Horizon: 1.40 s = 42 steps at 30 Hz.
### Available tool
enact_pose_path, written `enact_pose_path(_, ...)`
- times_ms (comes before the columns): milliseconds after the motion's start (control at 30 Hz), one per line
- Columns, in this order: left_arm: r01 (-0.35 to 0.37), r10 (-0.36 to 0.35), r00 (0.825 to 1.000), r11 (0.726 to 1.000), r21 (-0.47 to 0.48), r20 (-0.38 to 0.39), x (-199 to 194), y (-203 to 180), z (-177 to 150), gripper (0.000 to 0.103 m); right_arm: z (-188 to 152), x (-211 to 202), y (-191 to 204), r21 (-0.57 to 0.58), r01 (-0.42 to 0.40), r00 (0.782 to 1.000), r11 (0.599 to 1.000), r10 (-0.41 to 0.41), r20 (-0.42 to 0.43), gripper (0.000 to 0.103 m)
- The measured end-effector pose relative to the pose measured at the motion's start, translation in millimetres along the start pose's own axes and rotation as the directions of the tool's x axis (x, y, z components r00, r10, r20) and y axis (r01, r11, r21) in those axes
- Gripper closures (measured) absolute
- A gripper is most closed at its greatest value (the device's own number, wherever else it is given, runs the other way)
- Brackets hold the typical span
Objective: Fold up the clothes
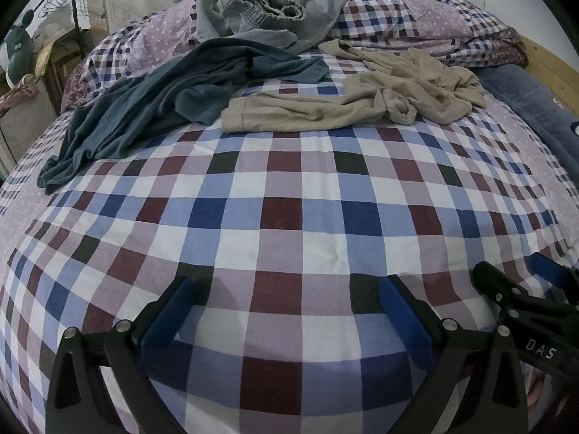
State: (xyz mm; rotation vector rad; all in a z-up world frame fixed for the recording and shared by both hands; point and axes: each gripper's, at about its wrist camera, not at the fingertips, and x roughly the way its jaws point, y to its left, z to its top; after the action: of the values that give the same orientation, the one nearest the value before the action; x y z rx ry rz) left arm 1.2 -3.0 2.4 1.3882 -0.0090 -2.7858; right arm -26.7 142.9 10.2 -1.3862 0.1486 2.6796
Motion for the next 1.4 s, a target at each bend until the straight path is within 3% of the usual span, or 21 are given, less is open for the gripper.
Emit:
enact_pose_path(267, -0.022, 0.022, 1.0, 1.0, 0.011, 0.009, -0.1, -1.4, -1.2, 0.0, -0.9, 1.3, 2.6, 0.002, 0.004, 1.0, 1.0, -0.004, 0.001, 0.0)
enact_pose_path(767, 0.022, -0.022, 0.998, 1.0, 0.004, 0.057, -18.3, 3.3, 1.4, 0.0, -2.2, -4.4, -5.0, 0.027, -0.053, 0.998, 0.998, 0.053, 0.025, 0.0)
enact_pose_path(1133, 0.075, -0.067, 0.991, 0.995, -0.062, 0.116, -39.3, 21.1, 6.4, 0.0, -4.4, -15.6, -7.0, 0.046, -0.199, 0.978, 0.979, 0.196, 0.066, 0.002)
enact_pose_path(1400, 0.12, -0.109, 0.986, 0.989, -0.086, 0.127, -46.3, 29.4, 7.2, 0.0, 0.1, -15.8, -29.2, 0.186, -0.356, 0.934, 0.916, 0.344, 0.096, 0.019)
